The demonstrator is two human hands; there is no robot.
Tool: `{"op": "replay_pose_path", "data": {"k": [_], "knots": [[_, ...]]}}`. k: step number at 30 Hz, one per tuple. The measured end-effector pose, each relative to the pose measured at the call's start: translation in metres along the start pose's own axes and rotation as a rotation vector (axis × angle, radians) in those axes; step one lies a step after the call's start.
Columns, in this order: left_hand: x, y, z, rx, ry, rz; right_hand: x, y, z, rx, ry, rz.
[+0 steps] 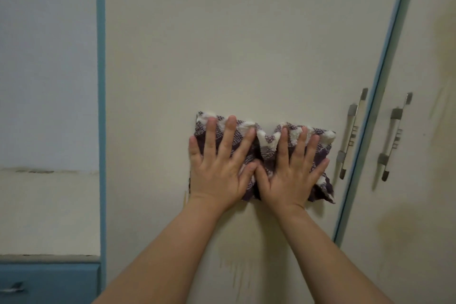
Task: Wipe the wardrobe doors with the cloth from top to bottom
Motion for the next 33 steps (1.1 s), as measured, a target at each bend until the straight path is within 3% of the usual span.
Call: {"op": "replay_pose_path", "data": {"k": [14,19,25,33], "knots": [[-0.01,-0.001,-0.041,-0.065,0.045,-0.081,-0.019,-0.005,-0.036,0.011,0.082,-0.075],[-0.022,0.001,-0.017,-0.036,0.032,-0.117,-0.031,0.003,-0.008,0.044,0.154,-0.129],[-0.042,0.005,0.033,0.01,-0.052,-0.13,-0.035,0.014,0.044,0.113,0.112,-0.107],[-0.064,0.005,0.078,-0.113,-0.124,-0.014,-0.038,0.025,0.112,0.201,0.01,0.053]]}}
Point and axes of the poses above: each hand's wrist, its own x-axis towards the middle knuckle, its own y-axis out of the palm, z = x × y, the point moved 6 cm from there along x, towards the middle knuckle, and after that the axes turned 9 degrees about x, right-handed, at the moved point
